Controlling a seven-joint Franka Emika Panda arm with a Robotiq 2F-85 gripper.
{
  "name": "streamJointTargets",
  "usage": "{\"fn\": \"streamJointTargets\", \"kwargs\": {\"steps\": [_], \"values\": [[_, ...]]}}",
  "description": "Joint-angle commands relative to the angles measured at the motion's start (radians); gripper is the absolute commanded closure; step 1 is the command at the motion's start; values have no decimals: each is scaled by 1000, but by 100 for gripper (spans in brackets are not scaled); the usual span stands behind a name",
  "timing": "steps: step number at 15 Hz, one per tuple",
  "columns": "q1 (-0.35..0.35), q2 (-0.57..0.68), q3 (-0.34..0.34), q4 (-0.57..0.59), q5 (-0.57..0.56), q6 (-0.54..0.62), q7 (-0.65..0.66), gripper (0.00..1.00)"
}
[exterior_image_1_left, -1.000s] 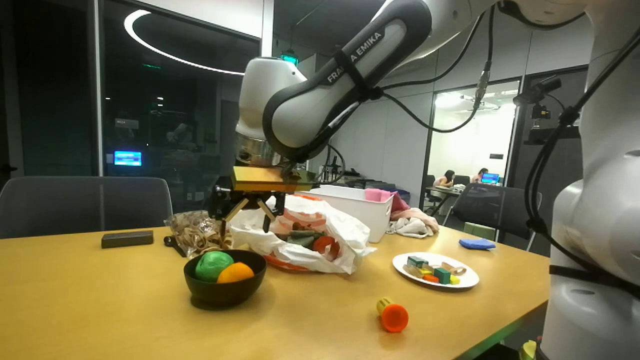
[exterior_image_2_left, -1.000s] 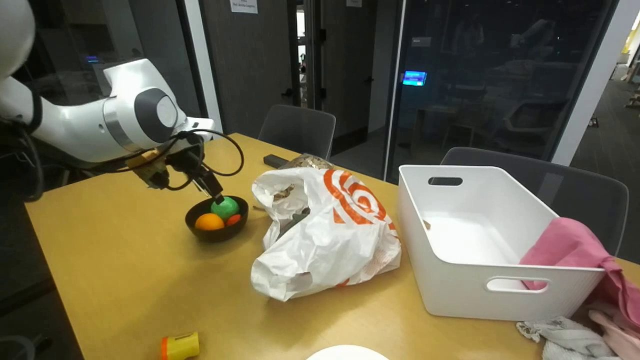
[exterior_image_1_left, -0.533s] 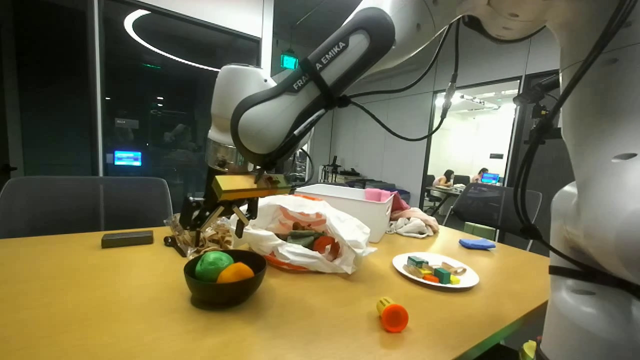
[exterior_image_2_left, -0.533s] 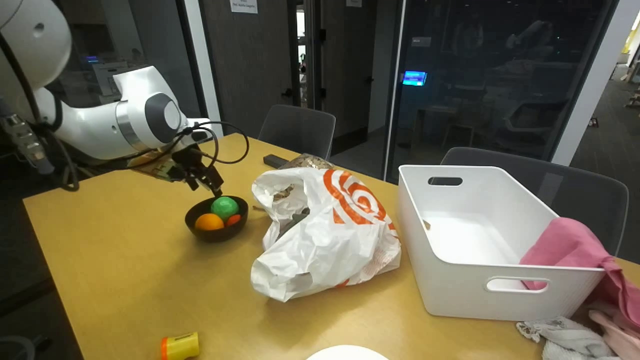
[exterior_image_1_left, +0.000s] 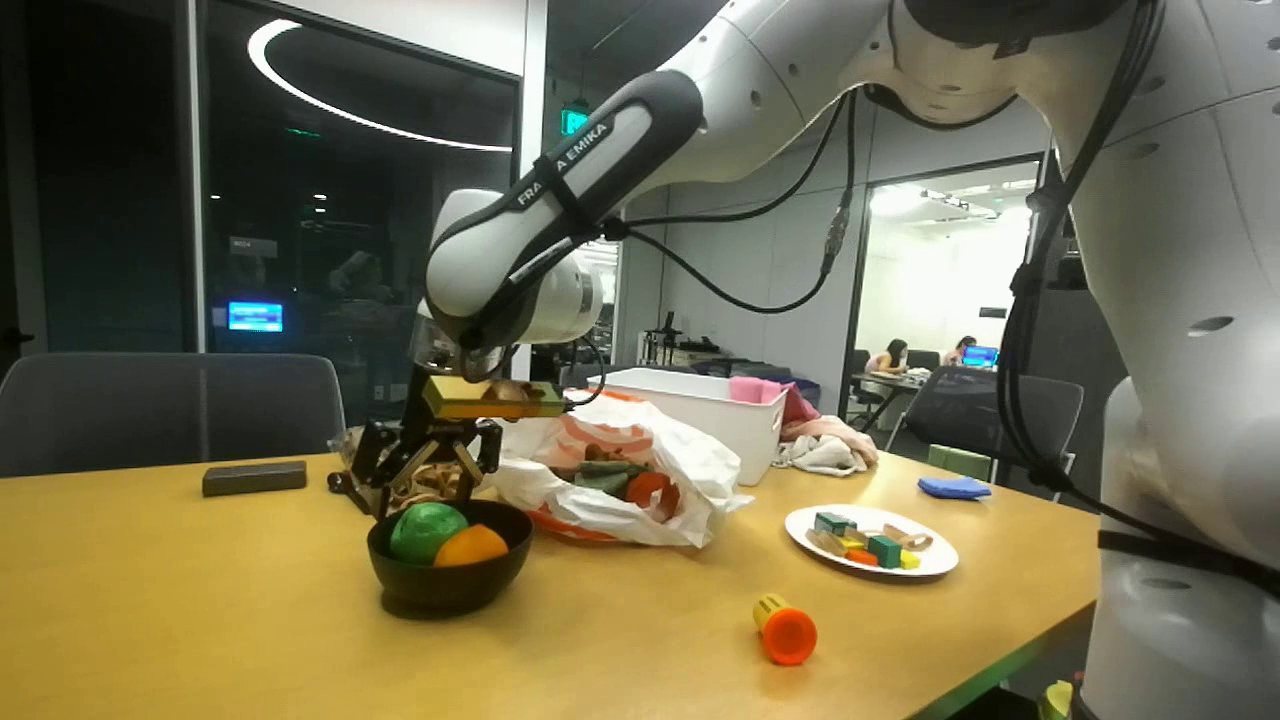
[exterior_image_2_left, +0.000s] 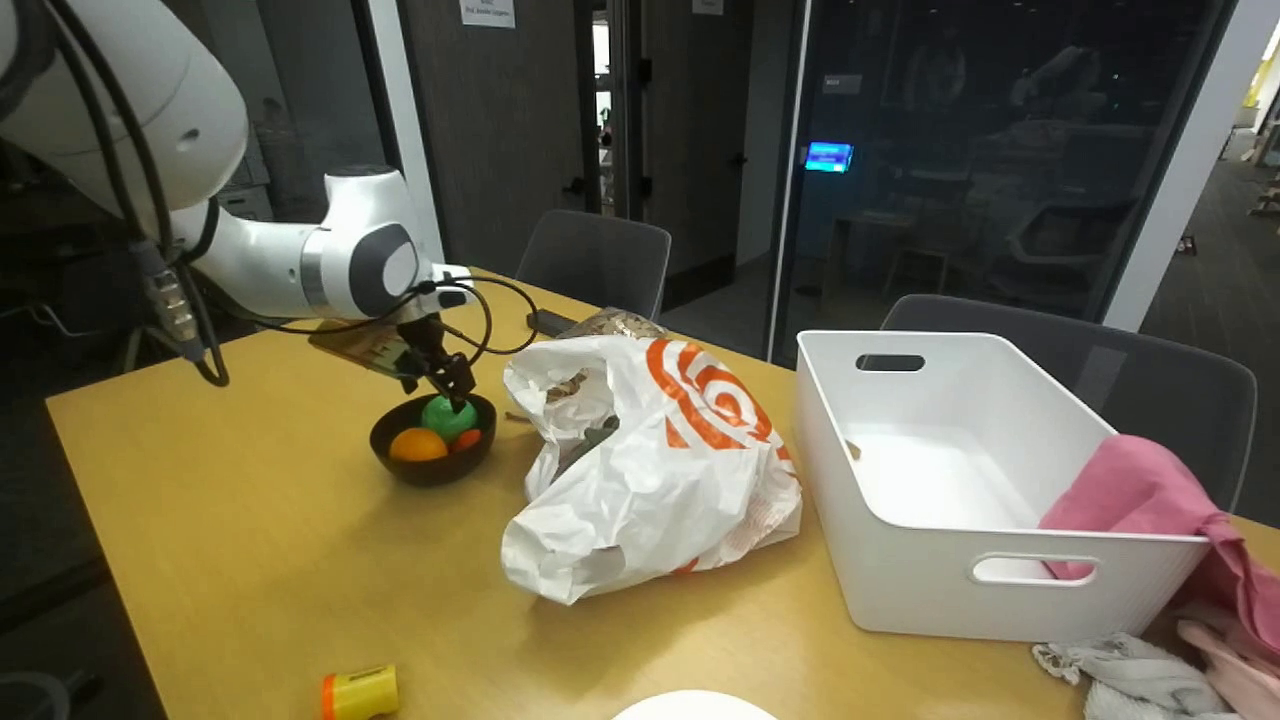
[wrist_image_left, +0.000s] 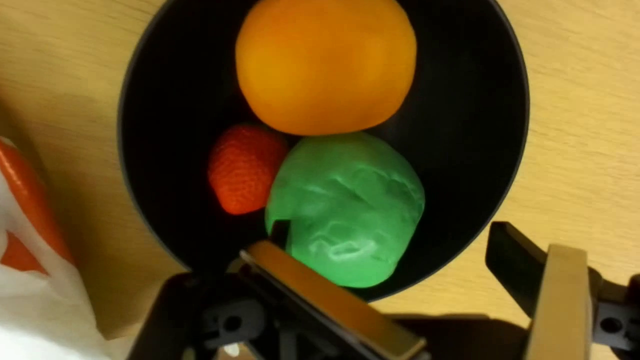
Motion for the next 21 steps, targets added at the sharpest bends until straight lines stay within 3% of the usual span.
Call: {"fn": "streamJointTargets", "kwargs": {"steps": [1, 2, 4, 7, 16, 18, 21], "values": [[-1, 72, 3, 78, 85, -12, -93, 0], [4, 82, -5, 86, 84, -19, -97, 0], [11, 94, -15, 93, 75, -25, -97, 25], [18, 83, -30, 87, 63, -23, -81, 45], [46, -91, -24, -16, 66, -30, -44, 47], [70, -156, -39, -44, 22, -55, 20, 47], [101, -272, -67, -103, -159, -92, 227, 47]]}}
